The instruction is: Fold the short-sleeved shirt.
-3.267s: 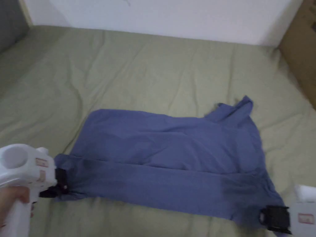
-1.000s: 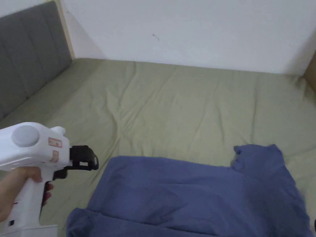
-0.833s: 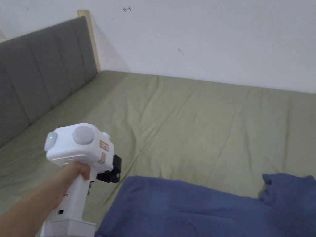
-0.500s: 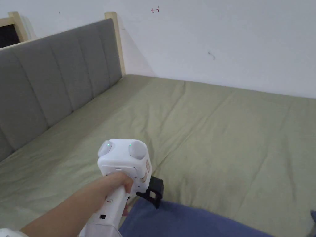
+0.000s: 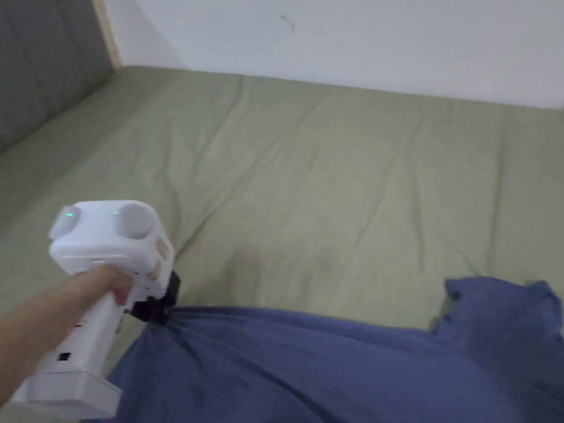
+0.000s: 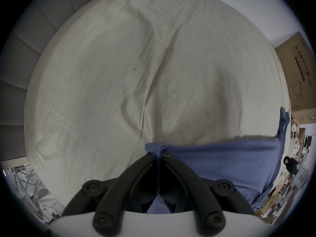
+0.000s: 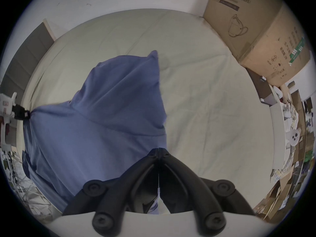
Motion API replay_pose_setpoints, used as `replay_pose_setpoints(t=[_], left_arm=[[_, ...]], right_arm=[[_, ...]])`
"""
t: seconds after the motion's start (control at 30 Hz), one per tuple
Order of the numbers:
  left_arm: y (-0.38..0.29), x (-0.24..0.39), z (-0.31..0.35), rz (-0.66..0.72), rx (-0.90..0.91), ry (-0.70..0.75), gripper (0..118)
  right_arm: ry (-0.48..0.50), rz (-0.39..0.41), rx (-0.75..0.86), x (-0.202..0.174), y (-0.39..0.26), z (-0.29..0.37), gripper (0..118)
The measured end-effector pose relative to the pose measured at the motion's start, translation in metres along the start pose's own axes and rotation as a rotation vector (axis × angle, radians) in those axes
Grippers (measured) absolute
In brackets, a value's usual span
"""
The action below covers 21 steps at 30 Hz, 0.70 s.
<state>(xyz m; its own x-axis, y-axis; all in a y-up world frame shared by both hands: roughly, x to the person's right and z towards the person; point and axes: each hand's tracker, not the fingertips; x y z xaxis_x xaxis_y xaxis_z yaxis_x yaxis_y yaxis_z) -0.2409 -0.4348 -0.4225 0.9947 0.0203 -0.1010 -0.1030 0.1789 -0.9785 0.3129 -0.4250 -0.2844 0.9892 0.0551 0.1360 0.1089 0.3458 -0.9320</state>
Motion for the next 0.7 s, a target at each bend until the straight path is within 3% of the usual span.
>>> replay_pose_setpoints(t=[0.1,0.13,0.17,0.2,0.23,0.3,0.53,0.57,0.67,0.7], left_arm=[[-0.007,0.009,-0.003,0.011,-0.039,-0.015,1],[-0.006,0.004,-0.01,0.025,-0.039,-0.011,1],[-0.007,0.003,-0.012,0.03,-0.035,-0.008,1],[-0.007,0.004,-0.012,0.035,-0.035,-0.005,1],[-0.009,0.006,-0.012,0.043,-0.089,-0.046,1],[-0.009,0.01,-0.012,0.029,-0.094,-0.039,1],[-0.005,0.006,-0.016,0.009,-0.034,0.004,1],[-0.005,0.005,-0.016,0.008,-0.033,0.003,1],[-0.005,0.004,-0.015,0.005,-0.016,0.013,1],[-0.005,0.004,-0.015,0.003,-0.014,0.013,1]], right_arm=[[-0.011,-0.034,0.007,0.005,0.007,-0.006,1],[-0.013,-0.041,0.014,0.007,0.01,-0.008,20],[-0.008,-0.053,0.028,0.018,0.015,-0.015,58],[-0.002,-0.061,0.036,0.022,0.02,-0.019,111],[0.003,-0.071,0.028,0.025,0.025,-0.024,116],[-0.029,-0.148,-0.001,0.028,0.046,-0.039,116],[0.024,-0.122,-0.021,-0.015,0.109,-0.104,116],[0.033,-0.097,-0.028,-0.001,0.064,-0.094,115],[0.013,-0.098,-0.029,-0.009,0.056,-0.093,97],[0.038,-0.1,-0.016,0.004,0.049,-0.099,80]])
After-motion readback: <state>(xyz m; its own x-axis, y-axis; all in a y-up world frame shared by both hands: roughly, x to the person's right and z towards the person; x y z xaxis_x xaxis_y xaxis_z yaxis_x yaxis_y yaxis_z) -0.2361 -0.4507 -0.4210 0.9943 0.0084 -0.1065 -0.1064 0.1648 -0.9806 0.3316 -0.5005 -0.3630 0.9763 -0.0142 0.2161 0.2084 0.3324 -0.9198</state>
